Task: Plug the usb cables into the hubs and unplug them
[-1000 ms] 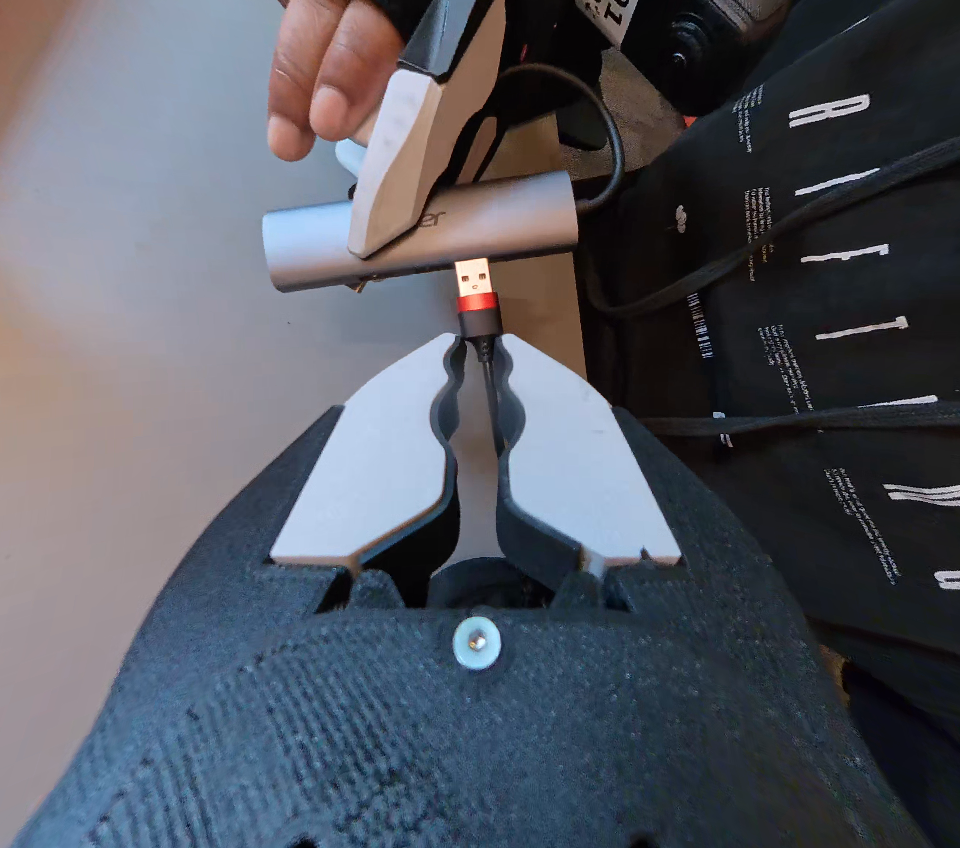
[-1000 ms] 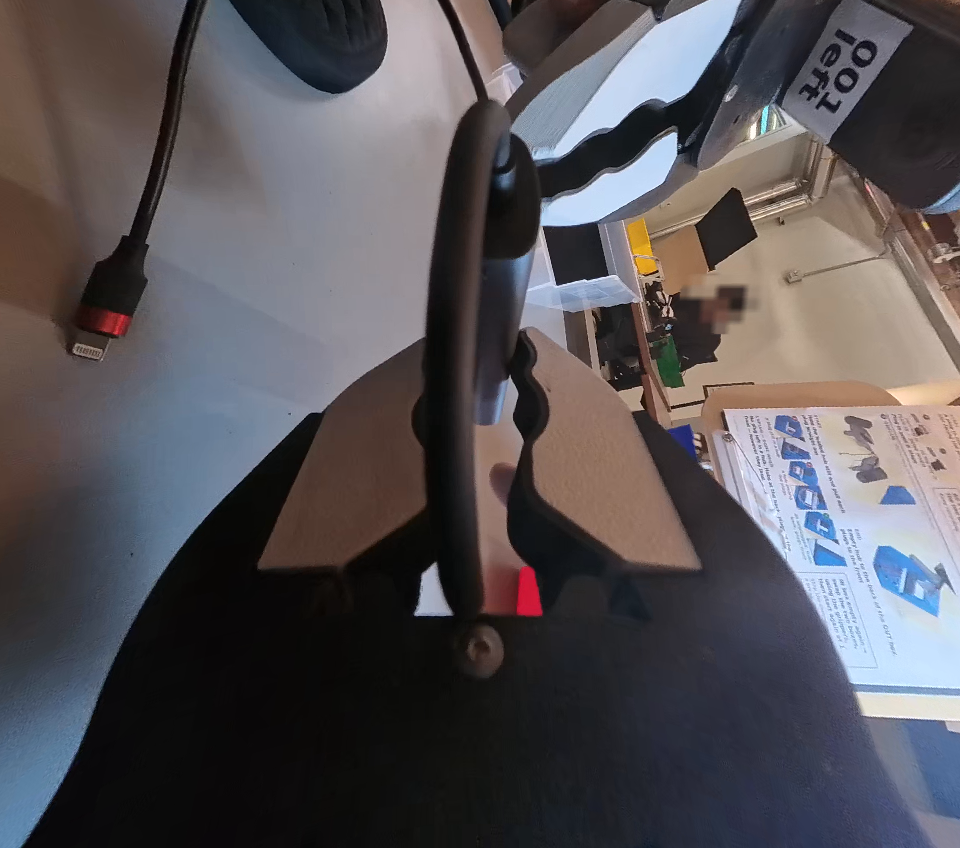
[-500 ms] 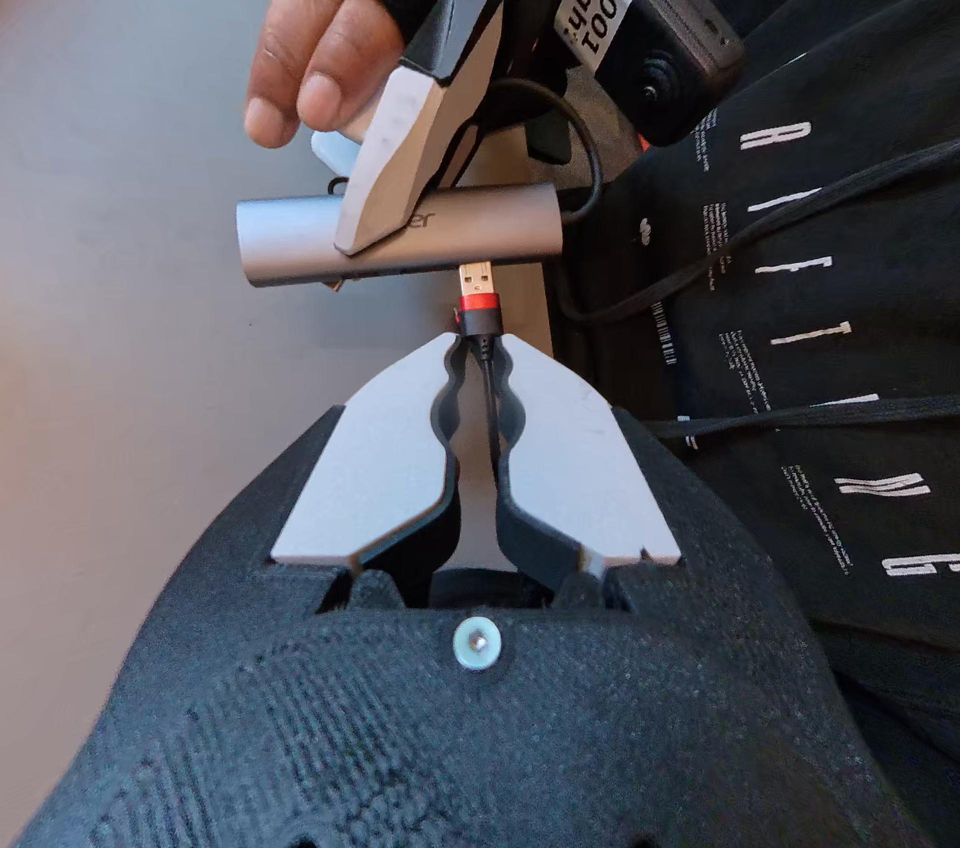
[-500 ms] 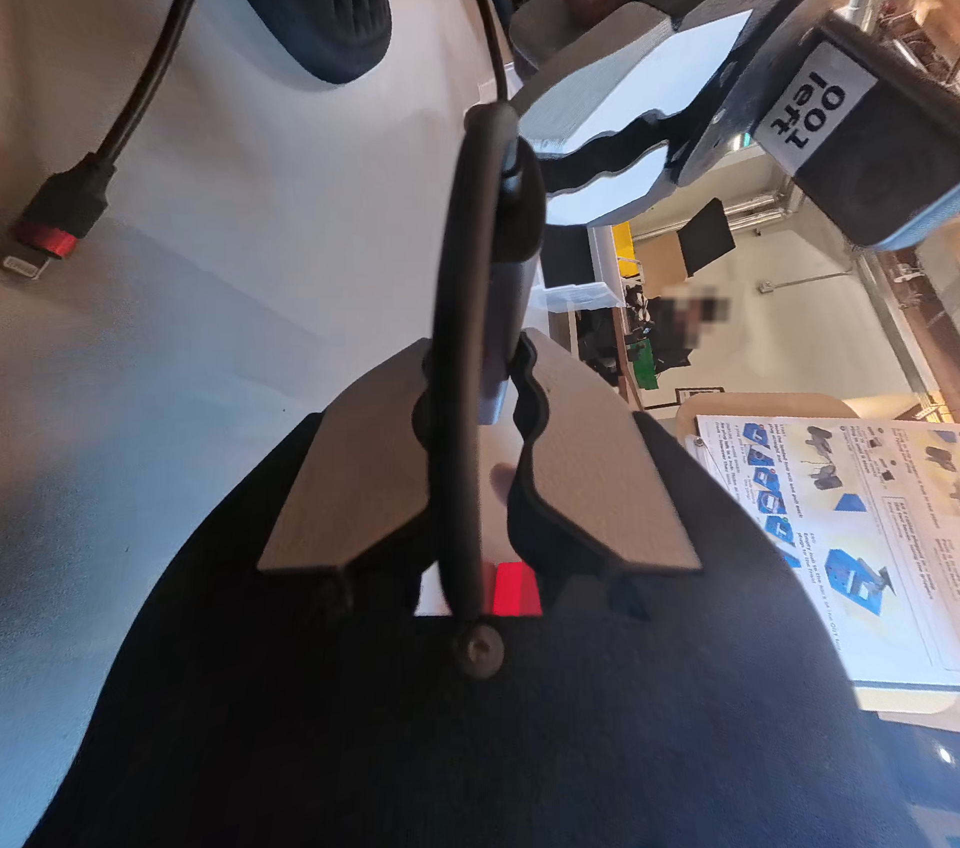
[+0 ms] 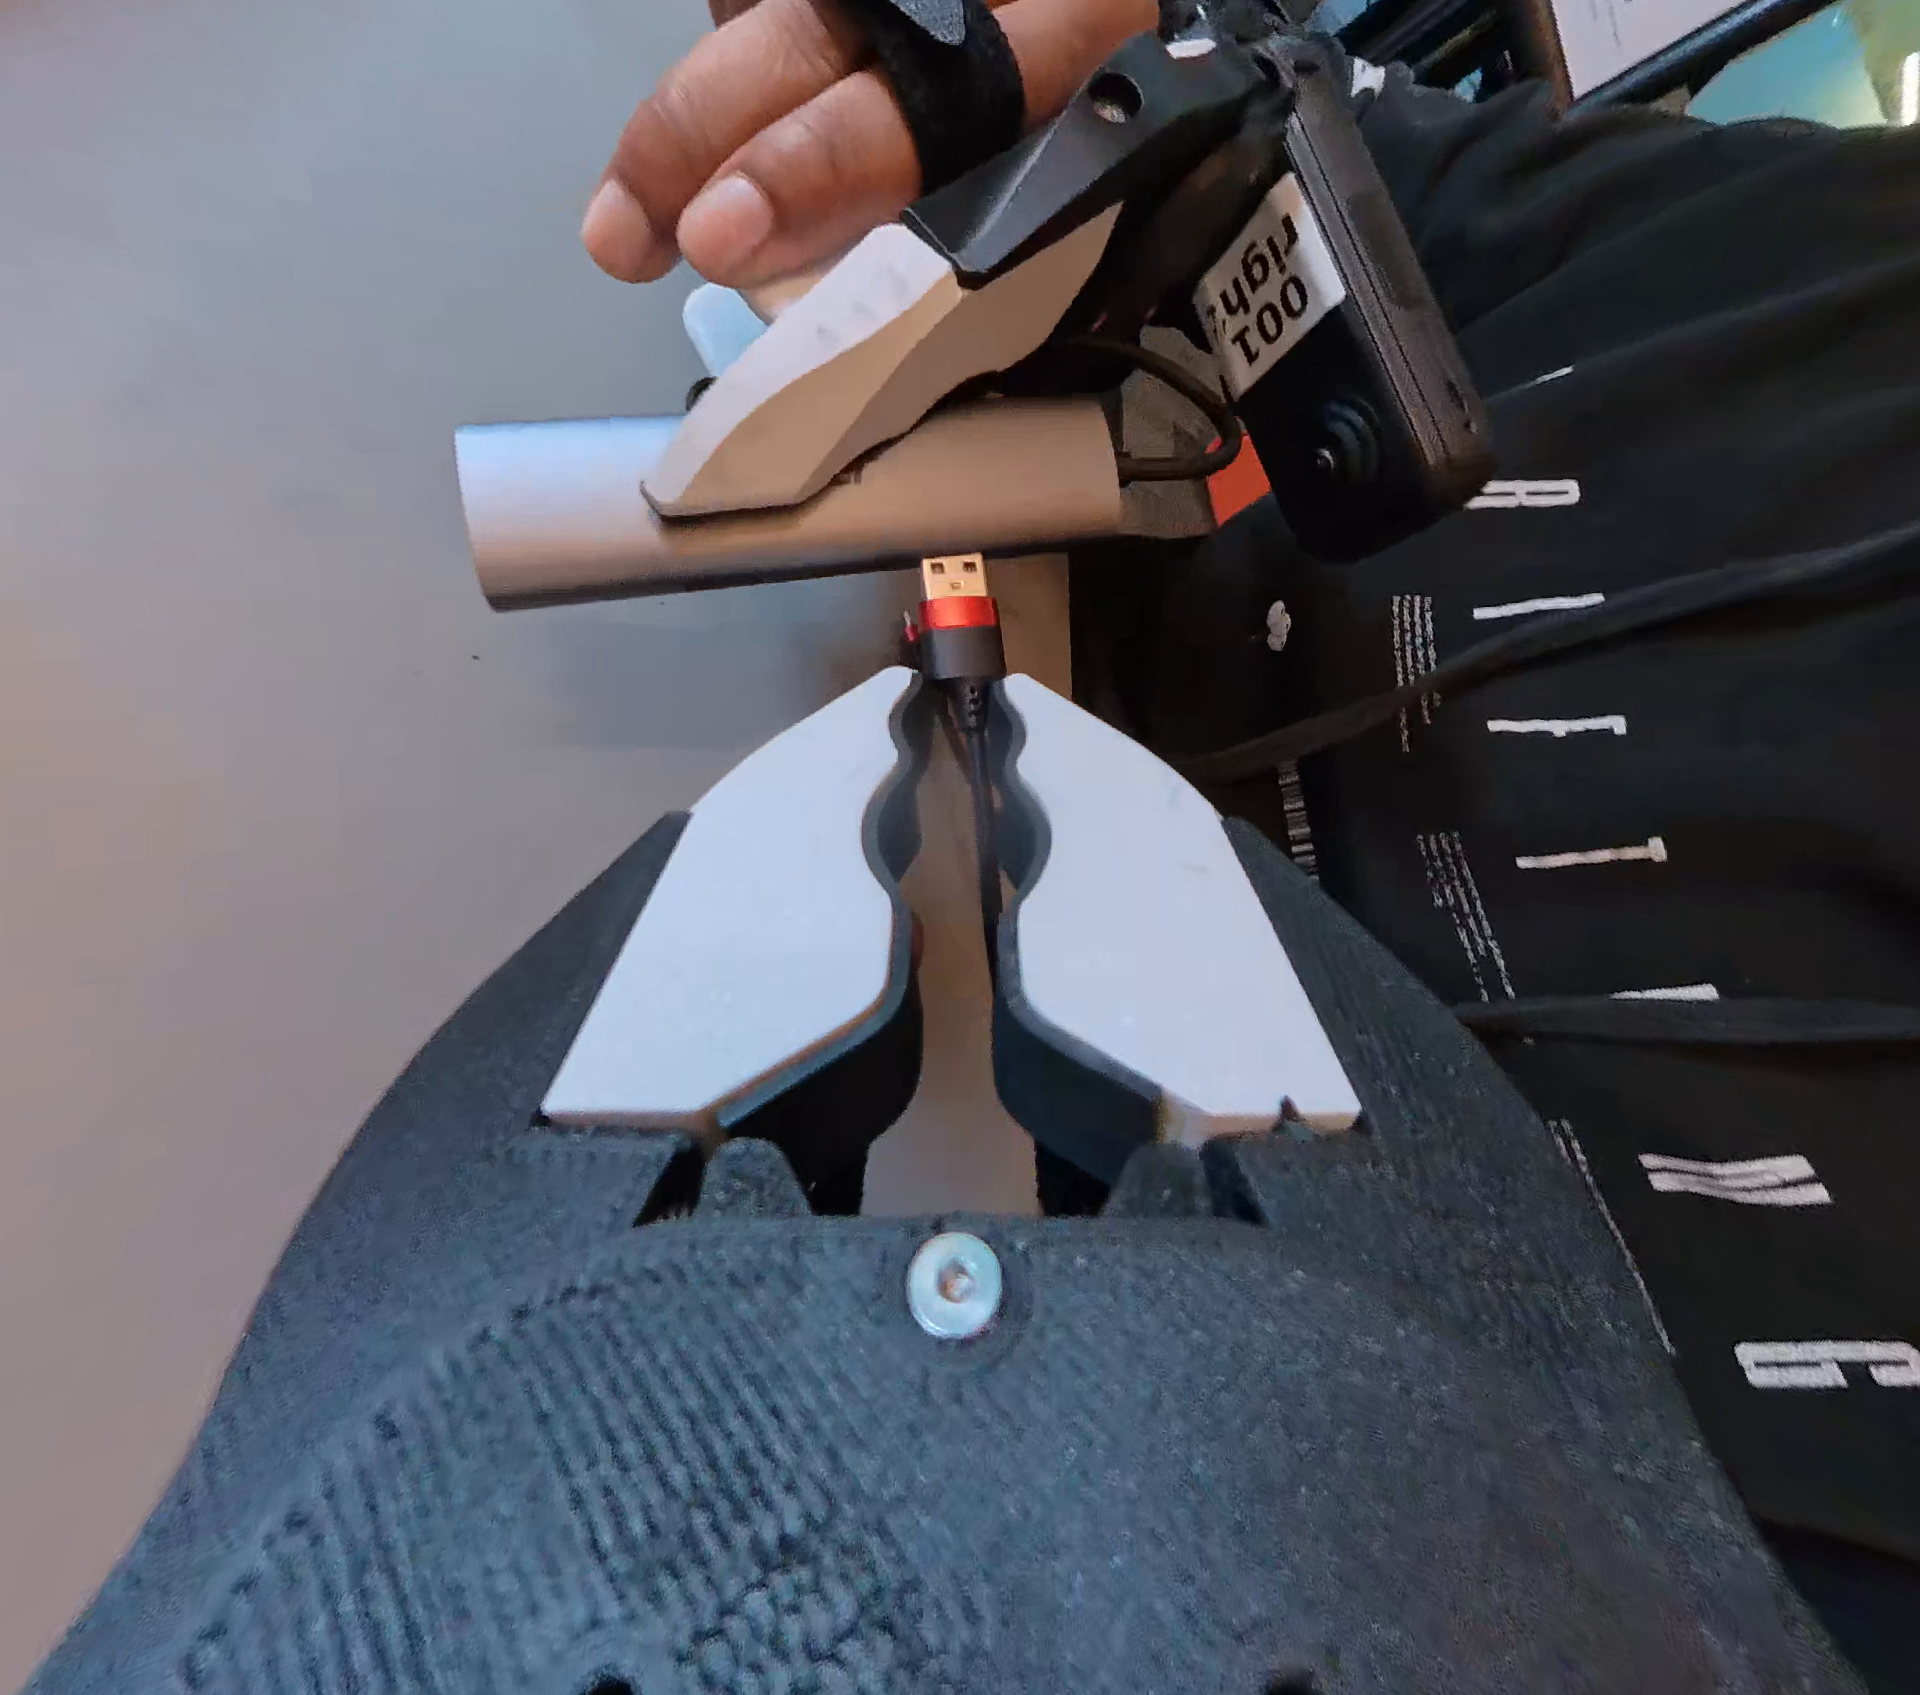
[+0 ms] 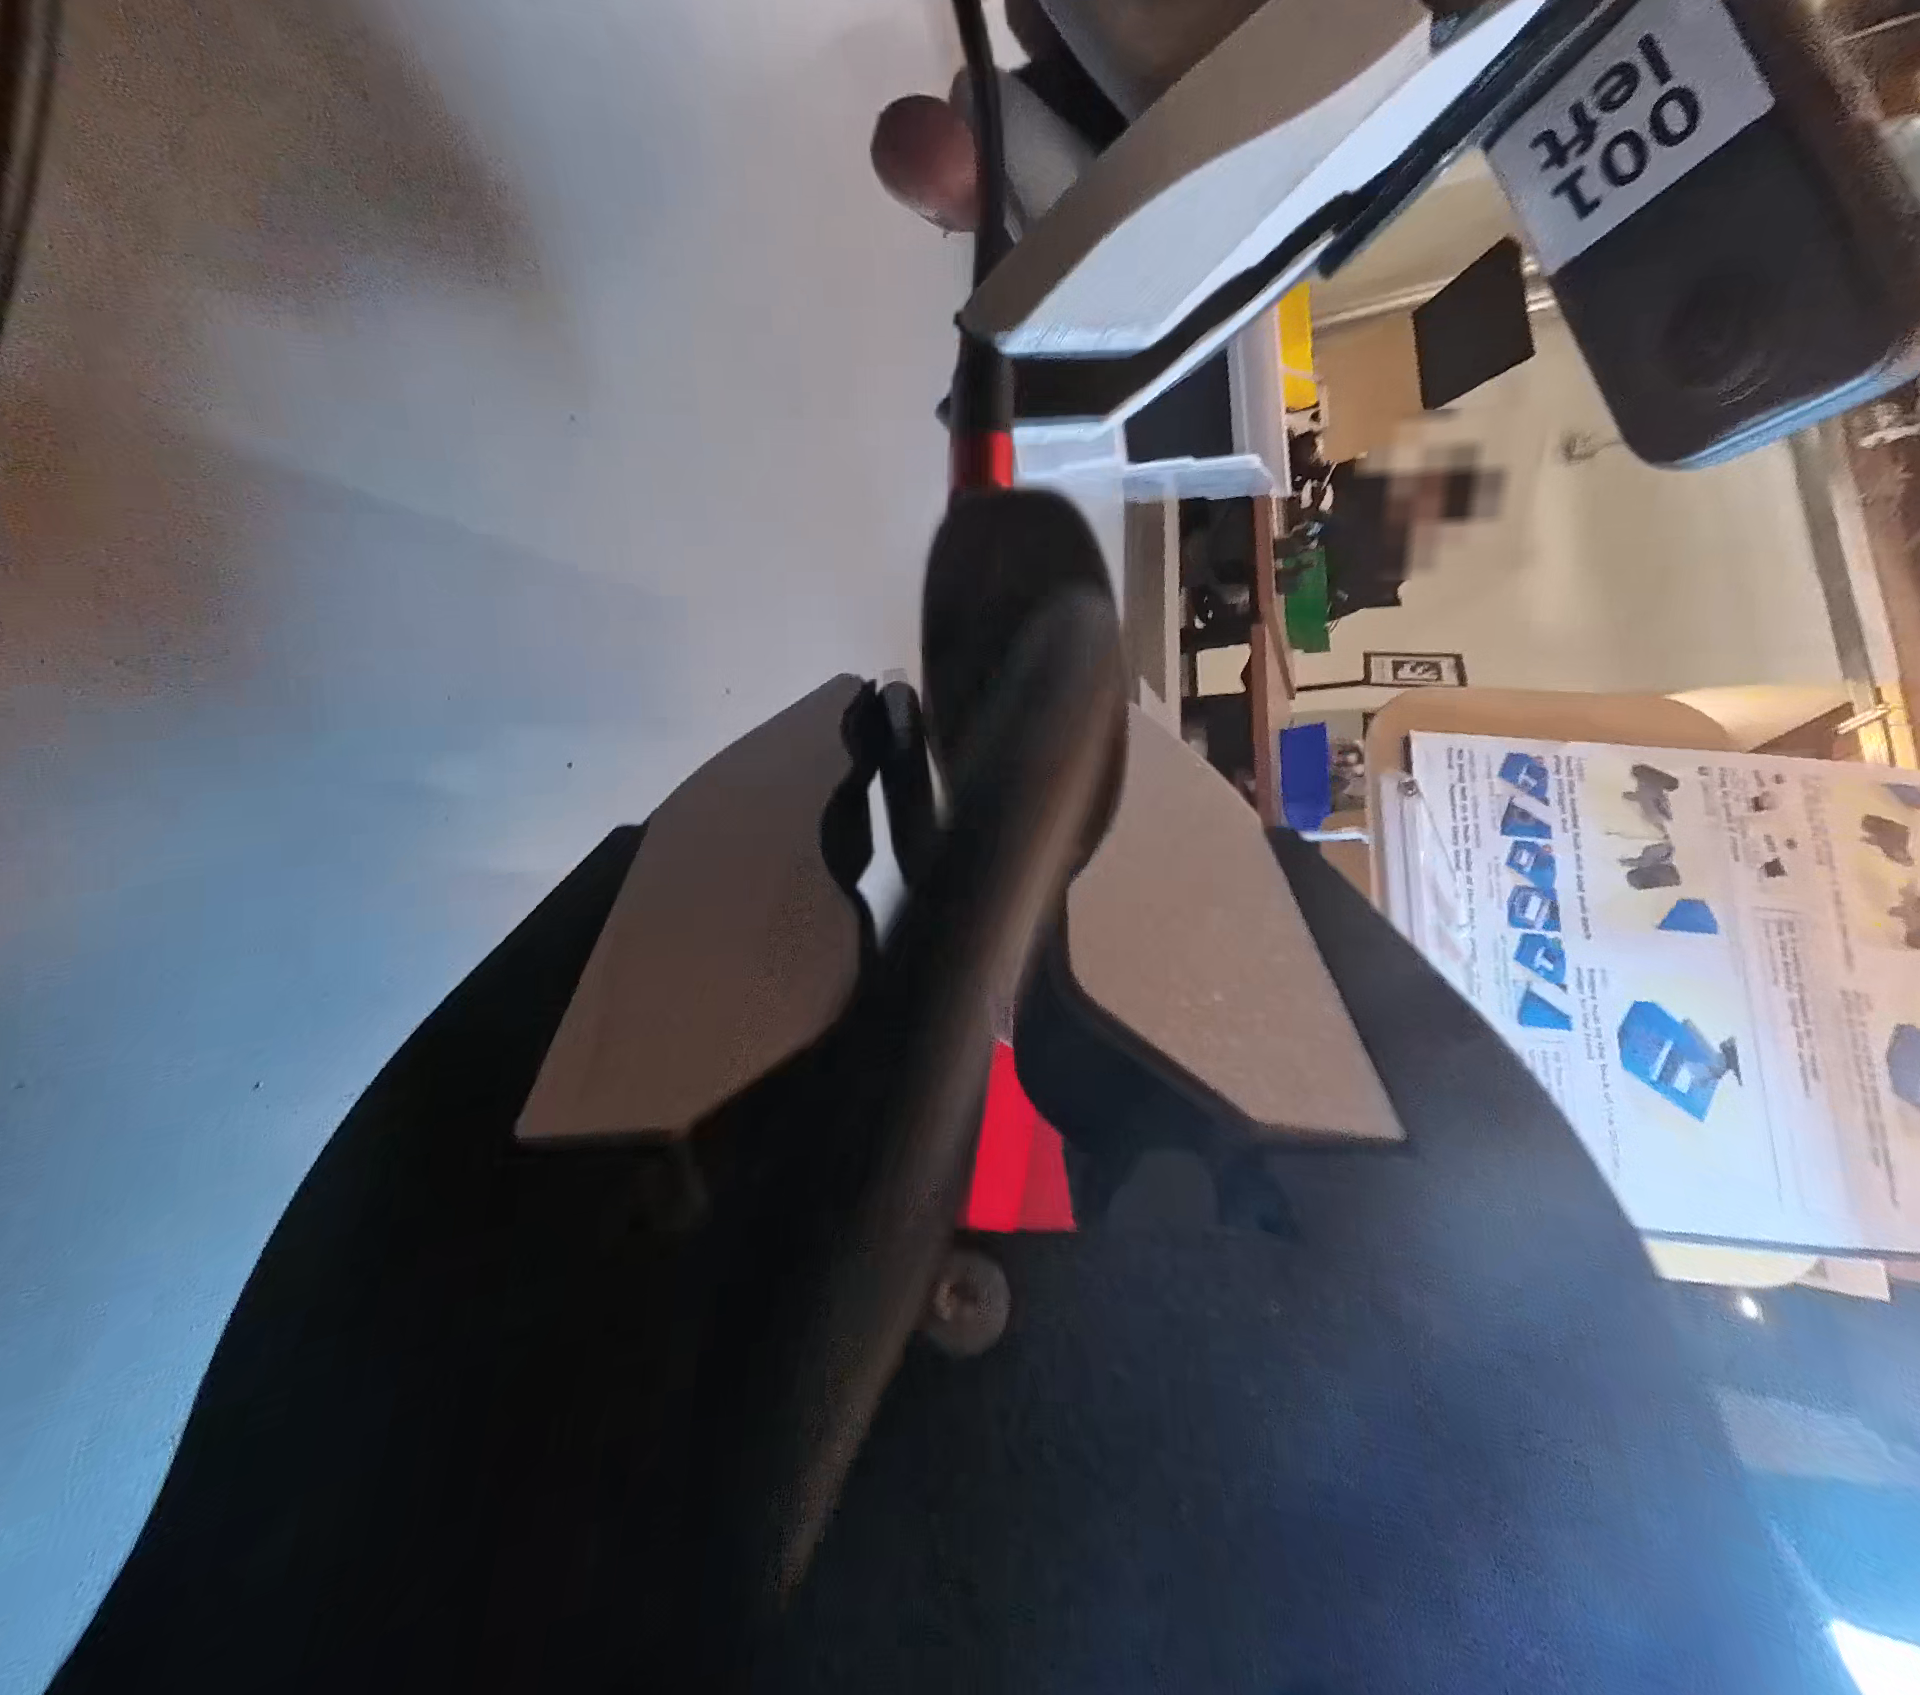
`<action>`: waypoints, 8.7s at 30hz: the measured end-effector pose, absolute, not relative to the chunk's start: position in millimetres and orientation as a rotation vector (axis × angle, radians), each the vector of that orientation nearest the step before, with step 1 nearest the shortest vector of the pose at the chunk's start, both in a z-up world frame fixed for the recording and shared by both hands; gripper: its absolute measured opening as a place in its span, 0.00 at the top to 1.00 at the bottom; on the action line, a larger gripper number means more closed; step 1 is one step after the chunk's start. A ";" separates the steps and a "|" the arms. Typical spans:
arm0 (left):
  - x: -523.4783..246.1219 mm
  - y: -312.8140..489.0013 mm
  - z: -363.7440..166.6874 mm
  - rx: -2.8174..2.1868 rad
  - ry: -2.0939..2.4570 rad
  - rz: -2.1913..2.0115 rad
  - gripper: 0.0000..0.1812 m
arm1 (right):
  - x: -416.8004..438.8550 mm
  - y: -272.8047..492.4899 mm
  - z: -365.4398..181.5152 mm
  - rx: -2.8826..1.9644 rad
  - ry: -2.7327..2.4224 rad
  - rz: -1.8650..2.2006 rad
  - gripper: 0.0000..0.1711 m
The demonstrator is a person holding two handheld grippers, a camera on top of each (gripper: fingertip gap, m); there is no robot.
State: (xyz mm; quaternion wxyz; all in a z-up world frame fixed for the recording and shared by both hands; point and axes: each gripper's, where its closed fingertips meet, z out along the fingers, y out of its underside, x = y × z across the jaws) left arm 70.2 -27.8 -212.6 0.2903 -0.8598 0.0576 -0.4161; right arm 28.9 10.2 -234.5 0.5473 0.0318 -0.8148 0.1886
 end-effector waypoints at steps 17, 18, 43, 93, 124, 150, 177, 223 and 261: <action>59.9 -5.3 -204.4 -2.148 0.004 -1.106 0.95 | 15.0 38.0 -232.1 -0.120 -1.939 0.342 0.84; 59.9 -4.8 -205.2 -2.147 0.007 -1.086 0.95 | 14.0 38.4 -231.6 -0.128 -1.939 0.348 0.84; 52.1 -20.3 -235.0 -2.344 0.119 -0.757 0.93 | 12.1 28.0 -249.5 -0.071 -1.985 0.318 0.85; 56.0 -26.1 -220.1 -2.310 -0.014 -0.973 0.95 | 30.0 4.3 -227.4 0.011 -1.908 0.501 0.90; 72.8 -31.1 -215.3 -2.213 0.140 -1.013 0.97 | 42.4 -9.9 -215.6 0.081 -1.868 0.619 0.90; -90.1 -40.8 -167.8 -1.652 -0.259 -0.354 0.82 | -72.8 303.5 -24.7 -0.870 -1.876 0.279 0.91; -104.0 -42.5 -207.1 -1.913 -0.203 0.018 0.76 | -128.5 260.2 -54.5 -1.218 -2.024 0.940 0.60; 43.7 14.4 -213.2 -1.886 -0.299 0.035 0.73 | 110.2 177.8 -236.3 -1.633 -1.441 0.912 0.70; -113.1 -317.8 -103.3 -1.659 -0.613 1.101 0.96 | -78.6 -139.5 -131.1 -0.794 -1.528 1.244 0.90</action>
